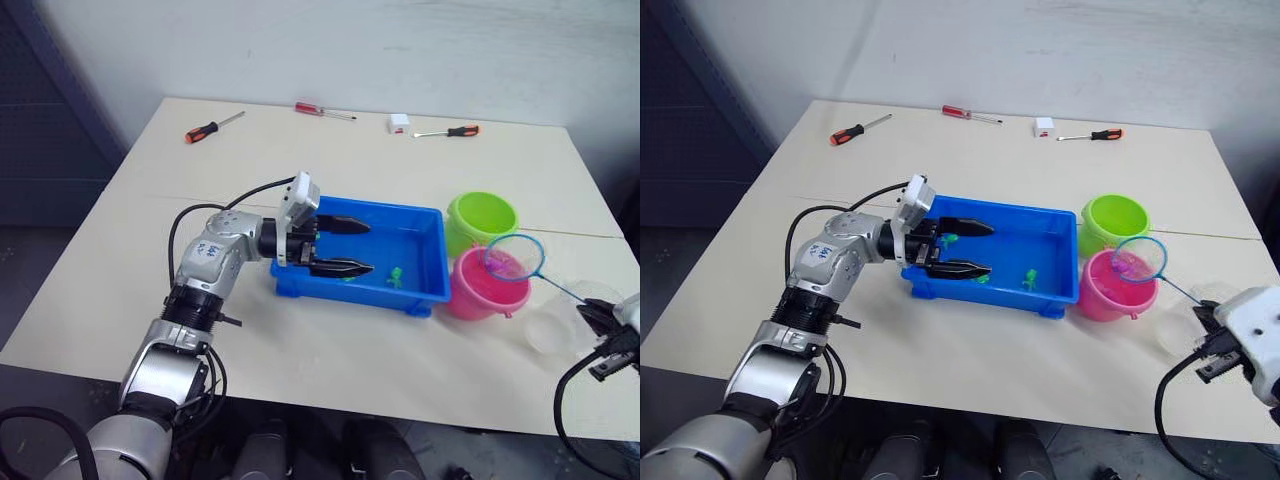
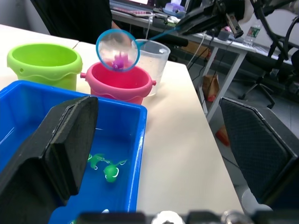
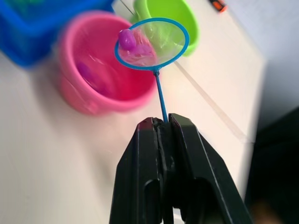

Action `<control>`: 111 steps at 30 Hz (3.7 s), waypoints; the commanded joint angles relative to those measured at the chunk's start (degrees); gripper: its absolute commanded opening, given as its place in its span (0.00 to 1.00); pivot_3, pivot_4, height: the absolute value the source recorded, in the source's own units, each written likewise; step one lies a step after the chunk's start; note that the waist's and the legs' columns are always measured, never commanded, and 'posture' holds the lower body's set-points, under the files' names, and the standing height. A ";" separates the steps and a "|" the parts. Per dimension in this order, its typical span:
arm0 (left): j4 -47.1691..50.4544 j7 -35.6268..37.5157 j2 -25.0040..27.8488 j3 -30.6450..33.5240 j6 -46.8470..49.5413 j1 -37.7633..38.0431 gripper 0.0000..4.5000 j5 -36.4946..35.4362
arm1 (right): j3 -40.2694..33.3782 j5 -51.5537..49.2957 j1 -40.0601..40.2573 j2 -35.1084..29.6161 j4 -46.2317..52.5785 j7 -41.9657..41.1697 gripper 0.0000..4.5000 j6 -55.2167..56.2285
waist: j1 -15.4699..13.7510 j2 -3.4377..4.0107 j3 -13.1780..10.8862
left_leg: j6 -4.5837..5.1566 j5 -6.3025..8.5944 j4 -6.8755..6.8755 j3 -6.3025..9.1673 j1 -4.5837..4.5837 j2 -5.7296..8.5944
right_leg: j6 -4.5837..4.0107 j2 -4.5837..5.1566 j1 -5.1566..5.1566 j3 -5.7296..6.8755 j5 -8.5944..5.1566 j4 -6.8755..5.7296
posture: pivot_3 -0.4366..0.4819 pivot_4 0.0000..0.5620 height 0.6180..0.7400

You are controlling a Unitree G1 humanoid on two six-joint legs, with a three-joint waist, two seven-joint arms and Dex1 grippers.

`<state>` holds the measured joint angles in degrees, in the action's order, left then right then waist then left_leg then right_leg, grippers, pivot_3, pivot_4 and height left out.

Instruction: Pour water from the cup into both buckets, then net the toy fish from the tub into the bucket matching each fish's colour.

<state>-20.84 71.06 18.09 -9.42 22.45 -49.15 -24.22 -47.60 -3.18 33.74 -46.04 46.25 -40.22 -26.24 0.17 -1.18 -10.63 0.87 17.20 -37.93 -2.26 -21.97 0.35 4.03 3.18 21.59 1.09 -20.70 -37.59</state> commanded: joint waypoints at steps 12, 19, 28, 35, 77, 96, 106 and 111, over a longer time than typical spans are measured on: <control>1.13 0.60 1.00 1.21 -1.97 0.47 0.99 1.61 | -2.86 22.11 0.31 -7.98 -14.03 -0.99 0.00 37.53 | -0.14 -0.04 -0.02 | -0.08 -0.03 0.02 0.01 0.01 -0.01 | 0.00 -0.04 -0.01 -0.01 0.00 0.03 | 0.48 0.27 1.00; 1.75 -0.29 4.09 0.41 -4.03 2.52 0.99 4.75 | 5.08 12.17 -14.38 -10.35 -16.75 -2.00 0.00 31.22 | 0.61 -0.05 -0.03 | -0.11 -0.05 0.00 -0.04 0.21 -0.04 | -0.01 -0.06 -0.11 -0.10 0.00 -0.08 | 0.48 0.27 1.00; 8.36 -2.89 7.76 0.57 -1.43 7.70 0.99 6.07 | 30.81 11.65 -34.09 -14.48 -24.38 -6.22 0.00 31.02 | 0.24 -0.06 -0.04 | -0.11 -0.05 0.07 -0.06 0.33 -0.04 | -0.05 -0.01 -0.18 -0.10 -0.02 -0.12 | 0.48 0.27 1.00; 18.21 -6.95 11.14 2.32 3.63 14.18 0.99 5.08 | 44.51 18.18 -45.82 -13.62 -35.10 -5.93 0.00 35.24 | 0.06 -0.05 -0.04 | -0.08 -0.04 0.02 -0.06 0.30 -0.04 | -0.07 0.03 -0.13 -0.09 -0.03 -0.15 | 0.48 0.27 1.00; 24.59 -11.27 12.77 3.81 7.54 17.58 0.99 2.54 | 47.29 11.15 -45.81 -11.49 -31.16 -11.48 0.00 26.10 | 0.19 -0.04 -0.04 | -0.04 -0.01 0.00 -0.02 0.22 -0.04 | -0.07 0.07 -0.09 -0.01 -0.03 -0.15 | 0.48 0.27 1.00; 25.35 -11.80 13.68 4.21 8.32 17.60 0.99 1.86 | 50.49 7.25 -45.94 -10.32 -34.69 -17.53 0.00 31.90 | 0.10 -0.04 -0.04 | -0.04 -0.01 0.00 -0.02 0.22 -0.04 | -0.07 0.07 -0.10 -0.01 -0.03 -0.13 | 0.48 0.27 1.00; 24.88 -12.45 13.49 4.59 7.73 17.58 0.99 1.91 | 44.81 -7.81 -45.18 -5.59 -32.79 -18.73 0.00 10.38 | 0.05 -0.04 -0.04 | -0.04 -0.01 -0.01 -0.01 0.22 -0.04 | -0.07 0.08 -0.10 0.00 -0.03 -0.13 | 0.48 0.27 1.00; 23.57 -12.87 13.05 5.26 7.26 17.23 0.99 1.65 | 40.66 -14.67 -44.69 -3.17 -32.07 -16.28 0.00 0.52 | 0.06 -0.04 -0.04 | -0.03 -0.01 -0.01 0.00 0.22 -0.04 | -0.07 0.09 -0.10 0.00 -0.03 -0.13 | 0.48 0.27 1.00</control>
<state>1.84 58.38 31.35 -5.92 30.64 -31.33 -21.16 -3.89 -14.29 -10.98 -50.20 12.07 -57.66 -22.57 0.23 -1.22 -10.67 0.85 17.19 -37.93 -2.26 -21.75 0.31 3.96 3.27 21.48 1.09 -20.73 -37.72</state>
